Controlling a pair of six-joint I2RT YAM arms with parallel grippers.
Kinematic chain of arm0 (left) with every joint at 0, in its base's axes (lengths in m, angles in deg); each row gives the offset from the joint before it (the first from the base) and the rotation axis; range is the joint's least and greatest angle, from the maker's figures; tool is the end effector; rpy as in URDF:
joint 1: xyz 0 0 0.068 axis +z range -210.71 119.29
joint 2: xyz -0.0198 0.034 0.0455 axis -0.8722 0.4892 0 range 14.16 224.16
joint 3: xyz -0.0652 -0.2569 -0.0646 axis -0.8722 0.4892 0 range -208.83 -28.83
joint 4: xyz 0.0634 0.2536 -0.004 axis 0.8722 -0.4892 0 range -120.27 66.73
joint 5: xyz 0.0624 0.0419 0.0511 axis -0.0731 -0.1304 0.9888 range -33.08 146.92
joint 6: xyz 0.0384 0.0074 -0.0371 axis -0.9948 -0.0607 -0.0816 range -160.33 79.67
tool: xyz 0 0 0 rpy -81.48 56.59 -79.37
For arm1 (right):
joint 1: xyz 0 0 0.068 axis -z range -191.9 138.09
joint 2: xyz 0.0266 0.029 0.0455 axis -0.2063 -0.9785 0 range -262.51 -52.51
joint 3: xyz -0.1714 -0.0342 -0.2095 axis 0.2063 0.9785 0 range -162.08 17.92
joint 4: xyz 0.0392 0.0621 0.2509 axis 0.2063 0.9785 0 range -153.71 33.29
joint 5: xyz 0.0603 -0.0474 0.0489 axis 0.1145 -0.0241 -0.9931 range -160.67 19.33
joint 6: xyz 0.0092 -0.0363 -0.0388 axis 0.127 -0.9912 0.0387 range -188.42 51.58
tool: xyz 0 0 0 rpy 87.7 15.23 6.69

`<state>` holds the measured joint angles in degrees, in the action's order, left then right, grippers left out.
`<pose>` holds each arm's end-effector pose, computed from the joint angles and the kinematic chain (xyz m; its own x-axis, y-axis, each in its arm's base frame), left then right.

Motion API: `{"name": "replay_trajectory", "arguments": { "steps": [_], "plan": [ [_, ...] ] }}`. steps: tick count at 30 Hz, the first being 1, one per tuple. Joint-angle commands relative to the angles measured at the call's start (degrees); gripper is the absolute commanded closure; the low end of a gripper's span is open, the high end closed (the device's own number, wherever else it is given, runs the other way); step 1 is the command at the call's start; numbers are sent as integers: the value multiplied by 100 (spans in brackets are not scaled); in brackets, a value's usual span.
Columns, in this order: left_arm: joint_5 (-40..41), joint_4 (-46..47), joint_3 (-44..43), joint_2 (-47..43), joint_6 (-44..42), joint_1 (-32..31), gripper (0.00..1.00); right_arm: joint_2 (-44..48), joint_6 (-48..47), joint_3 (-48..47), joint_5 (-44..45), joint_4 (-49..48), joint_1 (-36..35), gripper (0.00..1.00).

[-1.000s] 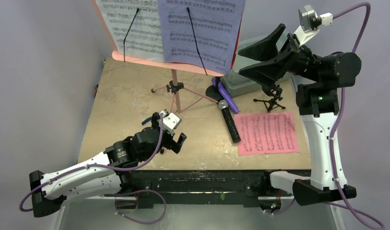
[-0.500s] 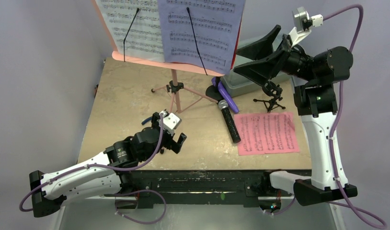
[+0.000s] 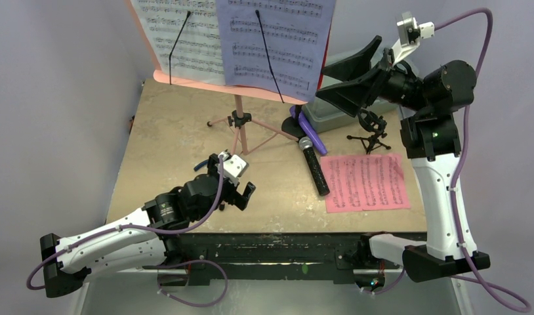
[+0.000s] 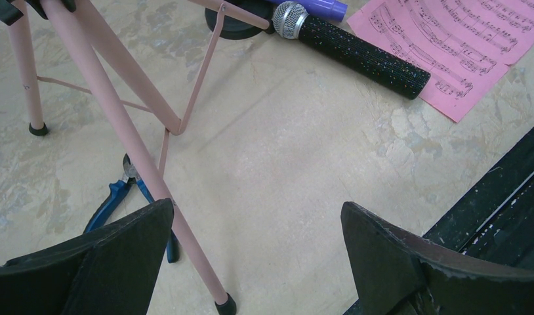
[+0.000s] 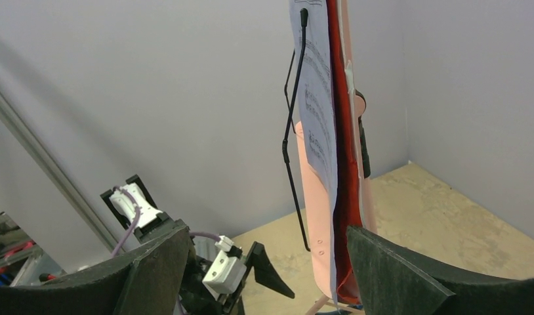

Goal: Pack up the instrument practice props
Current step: Pick up the sheet music from the music stand.

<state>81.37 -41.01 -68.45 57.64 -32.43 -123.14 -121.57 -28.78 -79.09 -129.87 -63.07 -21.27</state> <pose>0.0944 -0.1491 0.2994 -0.2552 0.2183 -0.9419 0.5993 0.8002 0.0231 0.1883 0.0621 0.5702 -0.1848 0.3007 -0.9356 -0.9329 0.2458 0.2633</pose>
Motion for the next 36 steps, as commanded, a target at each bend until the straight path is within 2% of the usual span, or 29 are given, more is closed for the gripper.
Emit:
{"name": "replay_trajectory", "arguments": {
  "steps": [1, 6, 13, 23, 36],
  "plan": [
    [-8, 69, 6, -42, -43, -23, 0, -20, -239, -27, 223, 155, -46, 8],
    [-34, 64, 2, -35, -34, -23, 0, -46, -294, -46, 242, 173, -88, 10],
    [-50, 69, 2, -24, -40, -23, 0, -72, -408, -94, 216, 191, -166, 21],
    [-80, 68, 6, -15, -43, -17, 0, -164, -599, -244, 296, 256, -205, 50],
    [-116, 57, -2, -29, -34, -14, 0, -406, -1048, -701, 638, 531, -234, 58]
  ]
}}
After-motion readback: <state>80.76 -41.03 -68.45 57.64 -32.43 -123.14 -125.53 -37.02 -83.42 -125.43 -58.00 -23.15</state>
